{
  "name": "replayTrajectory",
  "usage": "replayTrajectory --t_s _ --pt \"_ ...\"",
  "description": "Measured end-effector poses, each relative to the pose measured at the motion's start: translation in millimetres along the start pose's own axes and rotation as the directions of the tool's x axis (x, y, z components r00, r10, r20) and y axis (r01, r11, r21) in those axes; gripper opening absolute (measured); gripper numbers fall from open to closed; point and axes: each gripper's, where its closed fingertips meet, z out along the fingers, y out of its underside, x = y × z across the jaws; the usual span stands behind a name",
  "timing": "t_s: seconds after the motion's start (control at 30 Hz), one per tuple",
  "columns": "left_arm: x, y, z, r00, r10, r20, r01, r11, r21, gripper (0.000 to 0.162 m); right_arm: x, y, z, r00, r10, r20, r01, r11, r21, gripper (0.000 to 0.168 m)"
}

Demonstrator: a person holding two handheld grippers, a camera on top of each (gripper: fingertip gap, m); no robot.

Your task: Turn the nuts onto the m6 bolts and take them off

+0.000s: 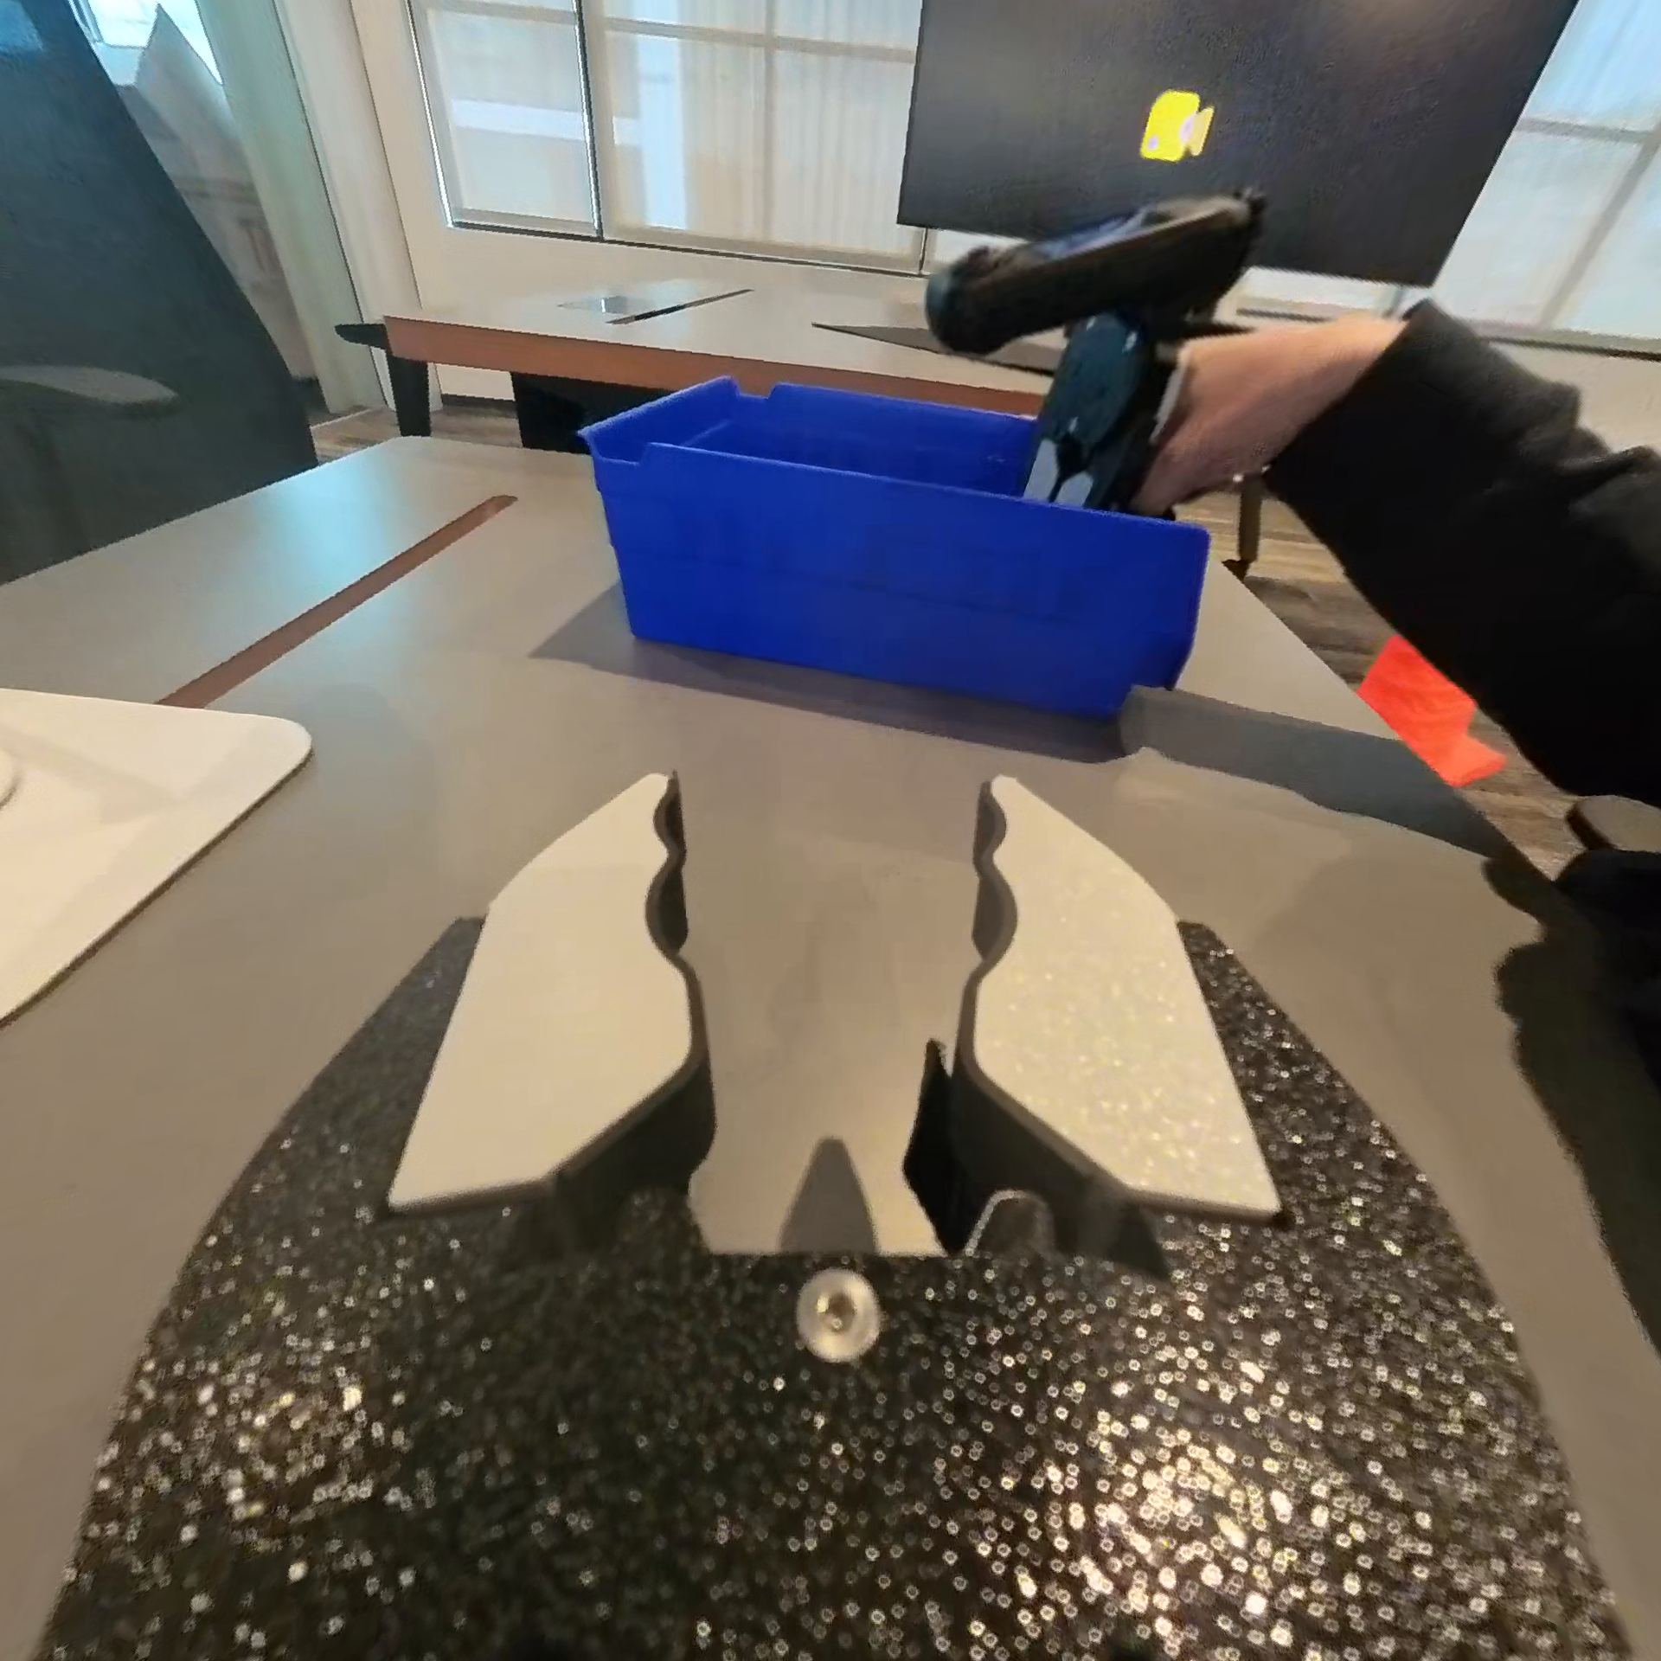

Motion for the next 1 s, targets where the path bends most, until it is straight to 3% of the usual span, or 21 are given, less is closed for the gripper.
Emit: replayTrajectory --t_s 0.27,0.33,0.4,0.47,0.53,0.63,0.7,0.83,0.9,1.0 --pt "-3 -3 -4 0.999 -0.049 -0.006 0.049 0.999 0.019 0.051 3 -1 3 1.000 0.006 -0.017 -0.006 1.000 -0.017 0.010" --pt "-5 -3 -4 0.999 -0.048 0.005 0.048 0.999 0.019 0.049 8 -4 -16 0.997 0.042 -0.070 -0.038 0.998 0.052 0.009" --pt "-9 -3 -6 0.998 -0.051 0.031 0.050 0.999 0.021 0.045 7 -21 -50 0.989 0.079 -0.129 -0.048 0.972 0.229 0.001" --pt "-16 -3 -7 0.995 -0.073 0.071 0.071 0.997 0.026 0.039 -10 -55 -95 0.984 0.108 -0.144 -0.024 0.871 0.491 0.000" --pt "-22 -2 -8 0.988 -0.118 0.095 0.115 0.993 0.034 0.032 -45 -93 -133 0.989 0.064 -0.134 0.050 0.702 0.711 0.000" --pt "-31 0 -11 0.971 -0.203 0.123 0.197 0.979 0.059 0.017 -111 -143 -151 0.986 -0.091 -0.140 0.167 0.445 0.880 0.000" --pt "-39 -1 -15 0.955 -0.254 0.153 0.242 0.966 0.094 0.002 -138 -172 -141 0.988 -0.111 -0.107 0.137 0.315 0.939 0.000" --pt "-59 -2 -29 0.913 -0.314 0.262 0.279 0.946 0.162 0.000 -166 -208 -92 0.996 -0.082 0.046 -0.027 0.219 0.975 0.000" --pt "-65 -2 -35 0.898 -0.314 0.308 0.270 0.946 0.179 0.000 -173 -214 -75 0.997 -0.081 0.010 0.008 0.220 0.976 0.000" --pt "-72 -4 -43 0.880 -0.292 0.374 0.232 0.953 0.196 0.000 -178 -212 -73 0.994 -0.078 -0.078 0.089 0.150 0.985 0.000"
